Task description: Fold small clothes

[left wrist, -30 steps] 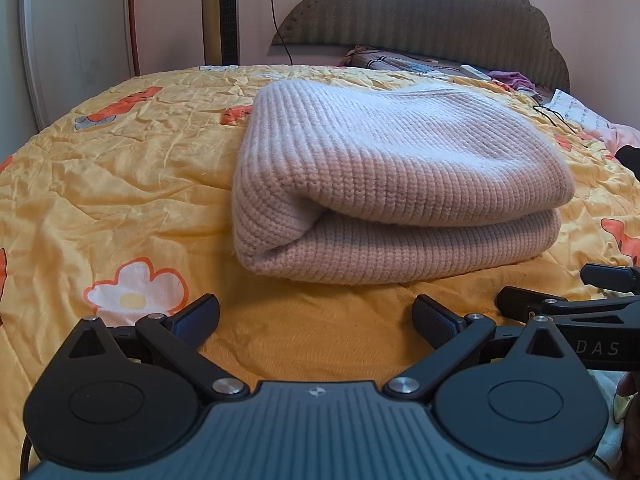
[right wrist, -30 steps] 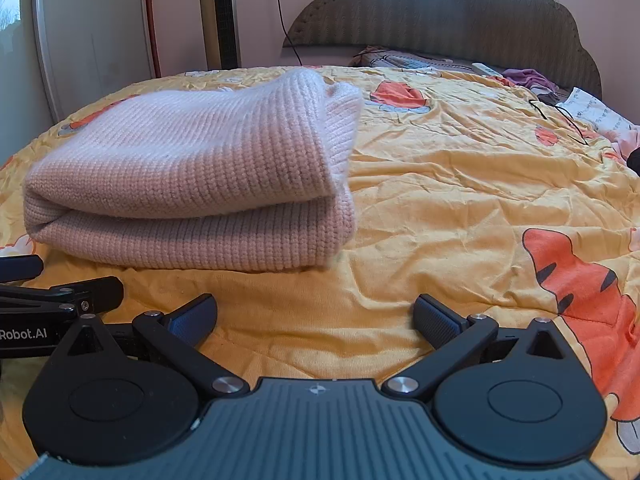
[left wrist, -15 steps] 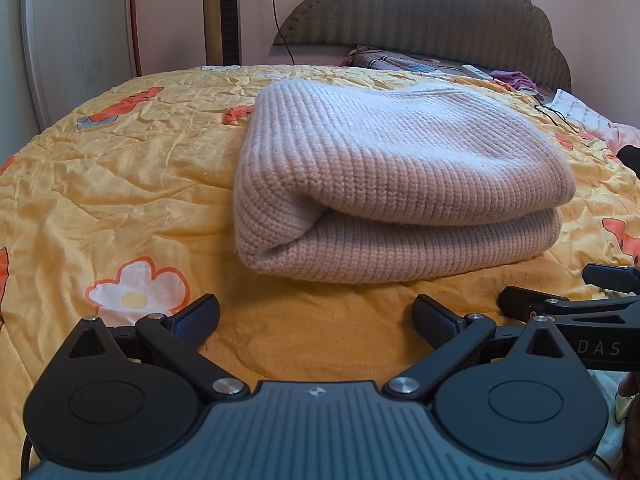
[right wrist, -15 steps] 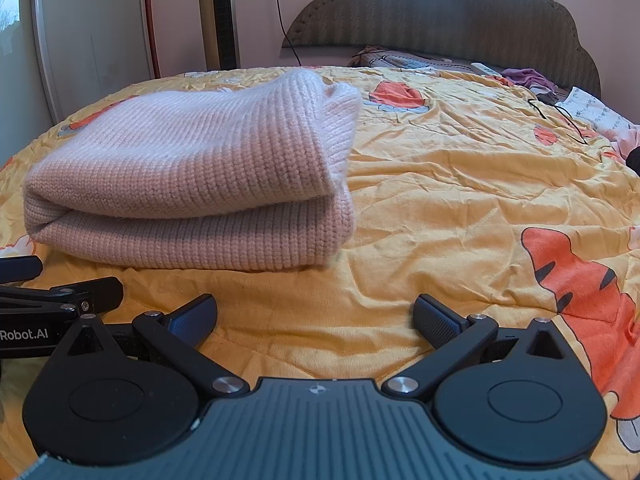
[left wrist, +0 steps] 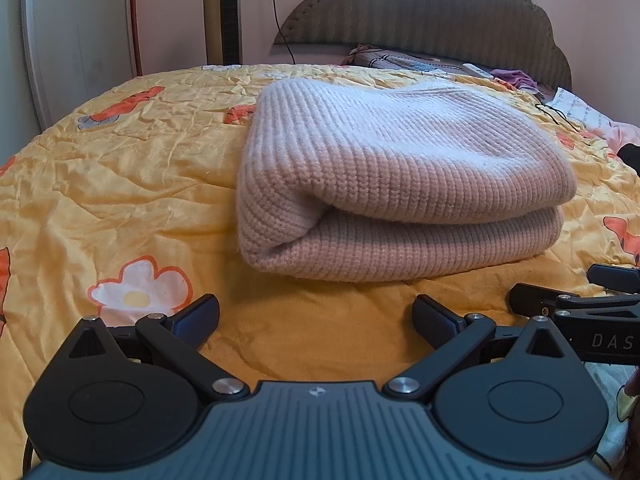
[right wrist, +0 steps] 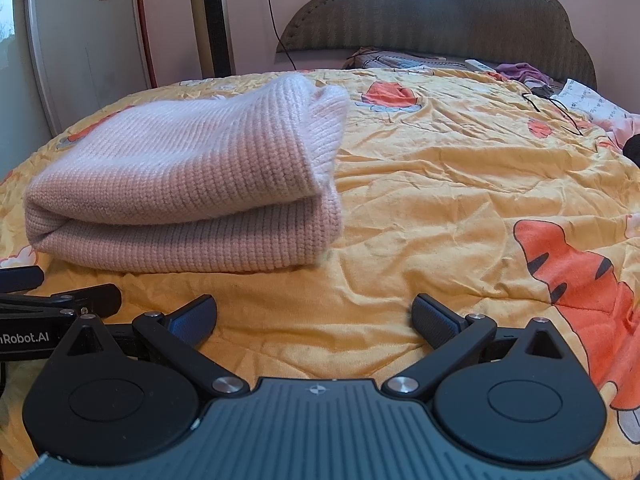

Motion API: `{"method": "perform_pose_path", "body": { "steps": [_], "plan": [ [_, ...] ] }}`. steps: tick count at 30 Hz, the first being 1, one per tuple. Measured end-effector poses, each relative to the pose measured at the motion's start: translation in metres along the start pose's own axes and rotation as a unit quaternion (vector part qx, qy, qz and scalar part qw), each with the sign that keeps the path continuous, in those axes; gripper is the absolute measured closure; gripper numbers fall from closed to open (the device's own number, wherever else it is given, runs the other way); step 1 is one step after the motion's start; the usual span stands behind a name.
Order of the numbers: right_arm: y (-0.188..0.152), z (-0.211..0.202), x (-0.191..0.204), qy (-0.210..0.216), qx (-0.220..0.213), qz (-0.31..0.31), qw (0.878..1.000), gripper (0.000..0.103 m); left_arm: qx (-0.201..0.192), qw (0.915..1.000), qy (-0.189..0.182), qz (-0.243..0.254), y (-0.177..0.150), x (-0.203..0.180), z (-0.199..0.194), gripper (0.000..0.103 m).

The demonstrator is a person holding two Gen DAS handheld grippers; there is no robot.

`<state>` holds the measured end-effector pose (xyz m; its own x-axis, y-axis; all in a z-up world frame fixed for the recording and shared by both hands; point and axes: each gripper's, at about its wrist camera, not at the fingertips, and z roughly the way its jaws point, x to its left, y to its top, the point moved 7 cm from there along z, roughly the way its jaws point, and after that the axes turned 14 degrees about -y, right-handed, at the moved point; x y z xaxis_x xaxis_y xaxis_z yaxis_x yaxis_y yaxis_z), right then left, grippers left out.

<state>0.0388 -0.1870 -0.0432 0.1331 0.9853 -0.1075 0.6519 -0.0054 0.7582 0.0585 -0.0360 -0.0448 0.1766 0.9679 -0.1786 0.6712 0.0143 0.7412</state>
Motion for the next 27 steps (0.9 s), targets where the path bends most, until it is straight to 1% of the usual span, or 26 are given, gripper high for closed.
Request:
{"method": "perform_pose_path", "body": {
  "steps": [9, 27],
  "plan": [
    [-0.0003, 0.0008, 0.0040, -0.011, 0.002, -0.016, 1.000, 0.002, 0.007, 0.9999, 0.007, 0.006, -0.0002, -0.0022, 0.0010, 0.000],
    [-0.0010, -0.0010, 0.0038, -0.012, 0.004, -0.018, 1.000, 0.002, 0.017, 0.9997, 0.014, 0.007, 0.0003, -0.0028, 0.0031, 0.000]
  ]
}}
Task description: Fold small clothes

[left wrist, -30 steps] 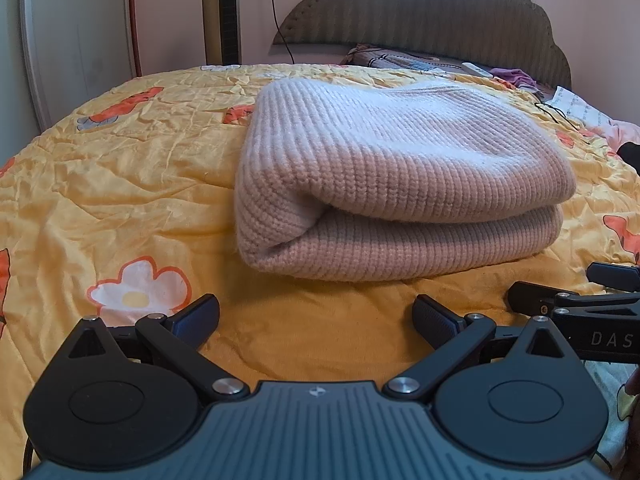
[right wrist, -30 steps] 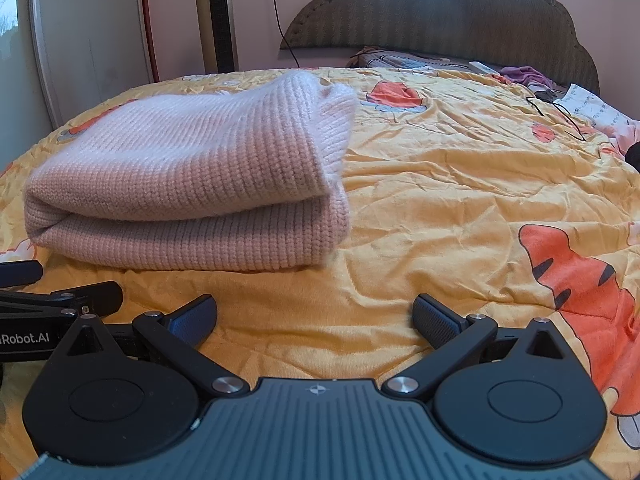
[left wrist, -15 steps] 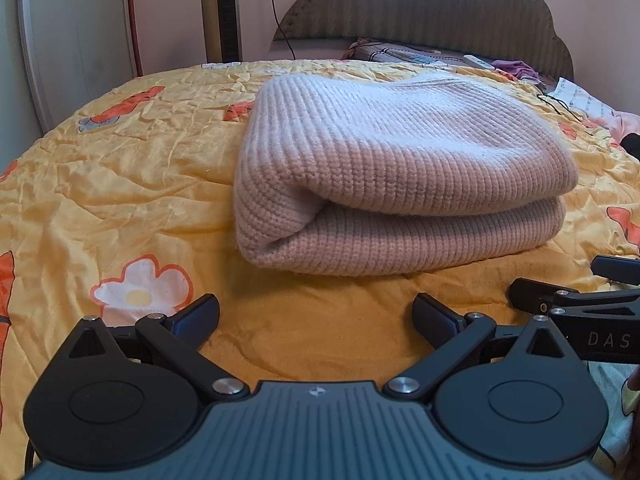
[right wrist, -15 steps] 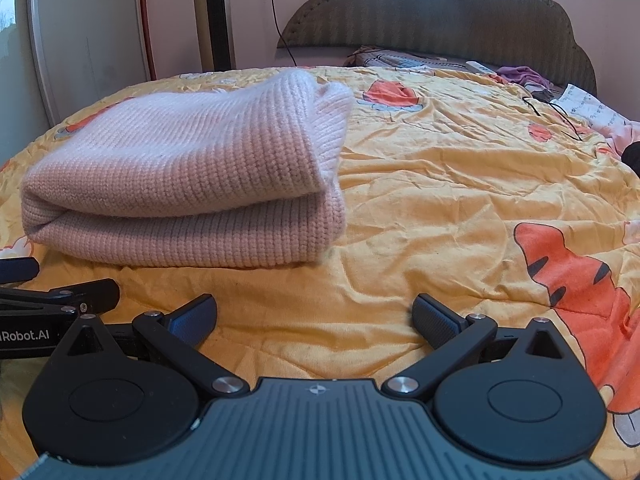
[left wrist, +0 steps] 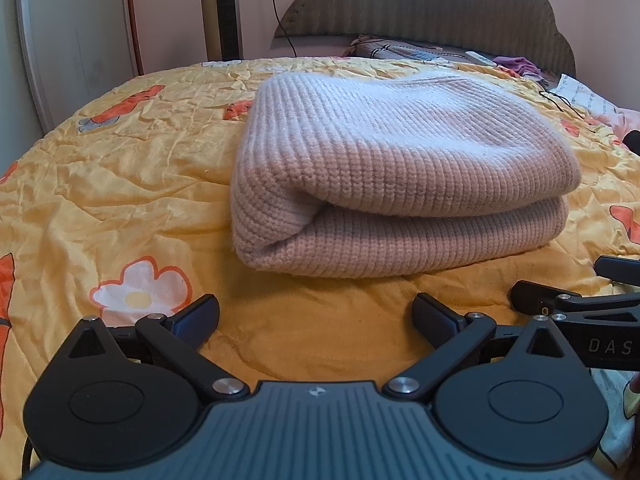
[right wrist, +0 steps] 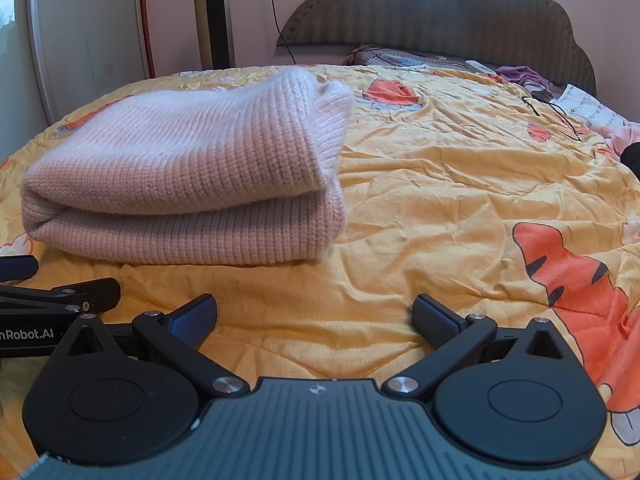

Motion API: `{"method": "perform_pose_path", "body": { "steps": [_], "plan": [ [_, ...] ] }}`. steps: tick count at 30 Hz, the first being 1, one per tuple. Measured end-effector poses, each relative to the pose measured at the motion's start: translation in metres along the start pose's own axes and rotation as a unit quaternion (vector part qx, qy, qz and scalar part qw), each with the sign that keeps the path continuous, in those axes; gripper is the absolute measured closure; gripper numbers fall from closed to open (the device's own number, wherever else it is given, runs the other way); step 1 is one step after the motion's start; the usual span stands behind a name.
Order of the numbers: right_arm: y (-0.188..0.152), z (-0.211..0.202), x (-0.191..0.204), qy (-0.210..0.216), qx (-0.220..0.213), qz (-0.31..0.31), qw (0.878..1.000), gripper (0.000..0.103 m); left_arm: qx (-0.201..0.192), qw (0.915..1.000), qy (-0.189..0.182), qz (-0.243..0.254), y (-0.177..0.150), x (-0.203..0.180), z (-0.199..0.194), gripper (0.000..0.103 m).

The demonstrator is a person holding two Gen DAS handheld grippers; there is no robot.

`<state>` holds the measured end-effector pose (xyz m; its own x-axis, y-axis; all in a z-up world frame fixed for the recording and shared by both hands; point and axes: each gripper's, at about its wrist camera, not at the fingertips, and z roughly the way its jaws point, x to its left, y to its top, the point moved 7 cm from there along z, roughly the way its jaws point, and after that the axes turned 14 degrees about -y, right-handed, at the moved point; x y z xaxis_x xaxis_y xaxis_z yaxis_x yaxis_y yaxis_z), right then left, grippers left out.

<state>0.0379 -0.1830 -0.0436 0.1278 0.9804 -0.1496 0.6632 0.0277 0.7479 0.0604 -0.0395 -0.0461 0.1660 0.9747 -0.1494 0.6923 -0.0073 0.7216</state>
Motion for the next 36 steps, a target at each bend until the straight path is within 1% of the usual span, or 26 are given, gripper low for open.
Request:
{"method": "perform_pose_path", "body": {
  "steps": [25, 36],
  "plan": [
    [0.0006, 0.0013, -0.0011, 0.000, 0.000, -0.002, 1.000, 0.001, -0.004, 1.0000, 0.005, -0.007, 0.0006, -0.0004, 0.0000, 0.000],
    [0.0018, 0.0013, 0.0004, 0.001, 0.000, -0.003, 1.000, 0.001, -0.002, 1.0000, -0.001, -0.002, 0.0009, 0.0009, -0.0002, 0.000]
  ]
}}
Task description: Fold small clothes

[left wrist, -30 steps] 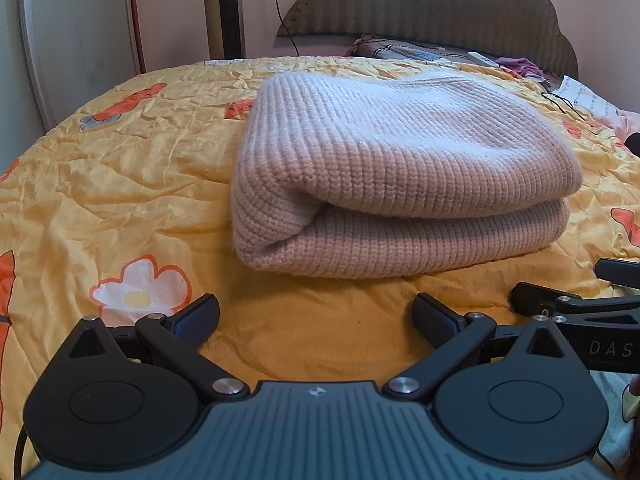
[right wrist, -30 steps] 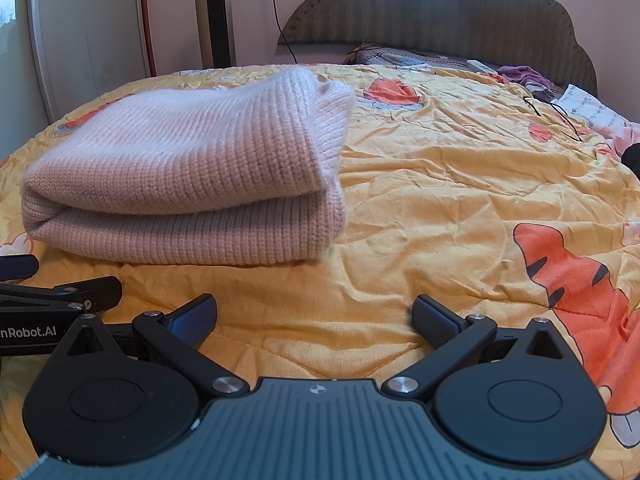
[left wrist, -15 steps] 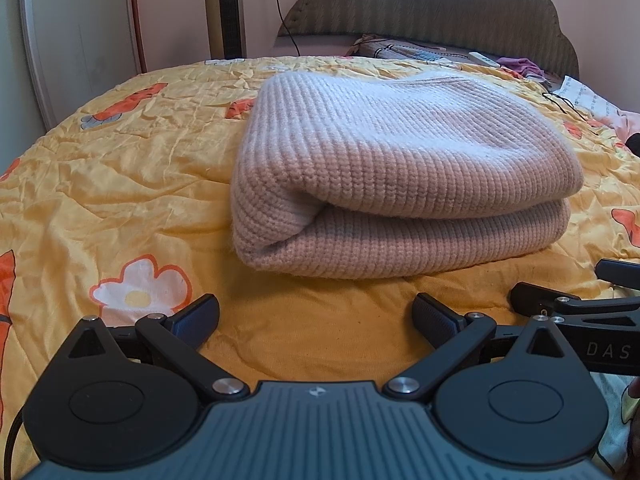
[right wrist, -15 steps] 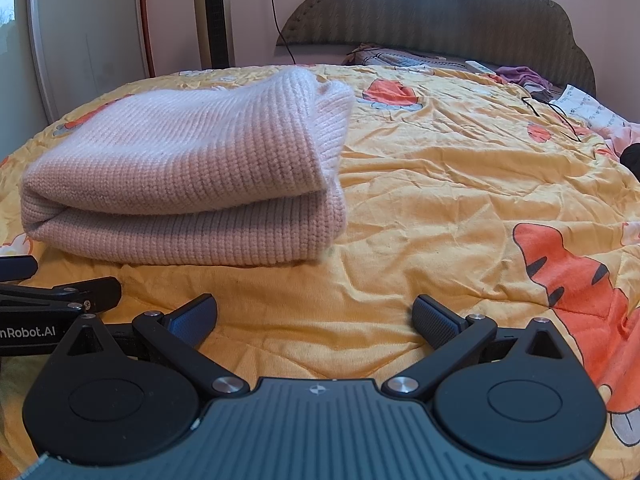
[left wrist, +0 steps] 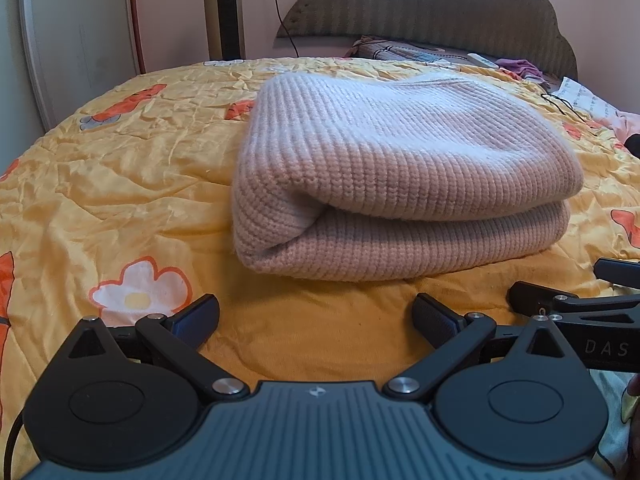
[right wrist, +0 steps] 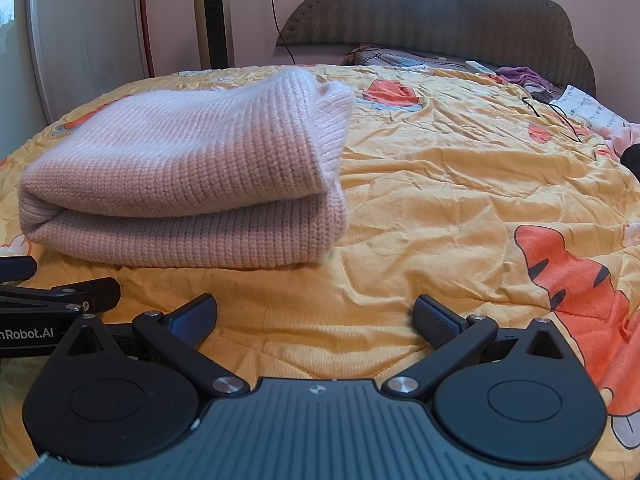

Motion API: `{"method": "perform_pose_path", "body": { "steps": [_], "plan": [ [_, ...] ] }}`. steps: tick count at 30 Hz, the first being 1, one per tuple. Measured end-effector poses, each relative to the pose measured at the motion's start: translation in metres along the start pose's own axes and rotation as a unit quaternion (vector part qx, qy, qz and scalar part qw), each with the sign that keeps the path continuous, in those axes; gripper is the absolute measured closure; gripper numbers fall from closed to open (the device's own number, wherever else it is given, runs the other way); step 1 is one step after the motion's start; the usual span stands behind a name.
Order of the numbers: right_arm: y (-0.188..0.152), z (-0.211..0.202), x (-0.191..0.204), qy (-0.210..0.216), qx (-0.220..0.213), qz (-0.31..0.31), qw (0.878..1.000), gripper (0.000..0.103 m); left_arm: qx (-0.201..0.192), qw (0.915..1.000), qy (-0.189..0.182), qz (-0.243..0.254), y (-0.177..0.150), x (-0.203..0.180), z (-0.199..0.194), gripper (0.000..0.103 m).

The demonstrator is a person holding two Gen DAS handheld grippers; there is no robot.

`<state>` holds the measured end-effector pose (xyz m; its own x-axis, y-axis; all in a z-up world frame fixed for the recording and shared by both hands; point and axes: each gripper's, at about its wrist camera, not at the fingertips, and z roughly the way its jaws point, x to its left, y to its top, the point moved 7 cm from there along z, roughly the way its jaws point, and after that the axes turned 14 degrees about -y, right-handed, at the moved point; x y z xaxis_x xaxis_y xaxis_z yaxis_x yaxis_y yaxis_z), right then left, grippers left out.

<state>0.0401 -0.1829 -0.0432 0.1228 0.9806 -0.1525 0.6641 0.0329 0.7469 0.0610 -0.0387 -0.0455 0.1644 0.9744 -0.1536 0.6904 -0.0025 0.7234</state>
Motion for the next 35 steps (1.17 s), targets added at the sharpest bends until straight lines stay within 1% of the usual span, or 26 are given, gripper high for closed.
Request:
{"method": "perform_pose_path", "body": {
  "steps": [9, 21, 23, 26, 31, 33, 35],
  "plan": [
    [0.000, 0.000, 0.000, 0.000, 0.000, 0.000, 1.000, 0.001, 0.003, 1.0000, 0.002, -0.003, 0.001, 0.001, 0.000, 0.000],
    [-0.002, -0.004, 0.001, -0.006, 0.007, -0.003, 1.000, 0.001, 0.024, 0.9997, -0.006, -0.008, 0.002, 0.001, -0.003, 0.000],
    [-0.002, -0.005, 0.000, -0.007, 0.011, -0.005, 1.000, 0.000, 0.016, 0.9998, -0.011, -0.007, 0.001, -0.002, -0.009, 0.000],
    [-0.001, -0.010, -0.001, -0.004, 0.016, -0.008, 1.000, 0.000, 0.000, 1.0000, 0.003, -0.002, 0.002, -0.007, -0.022, 0.000],
    [0.005, -0.023, -0.005, 0.008, 0.016, 0.007, 1.000, 0.001, -0.022, 0.9996, -0.014, 0.006, 0.011, -0.021, -0.050, 0.000],
    [0.009, -0.029, -0.006, 0.016, 0.013, 0.013, 1.000, 0.001, -0.030, 0.9994, -0.010, 0.011, 0.014, -0.023, -0.062, 0.000],
    [0.014, -0.037, -0.006, 0.023, 0.007, 0.014, 1.000, 0.000, -0.033, 0.9994, -0.010, 0.005, 0.019, -0.019, -0.068, 0.000]
  ]
}}
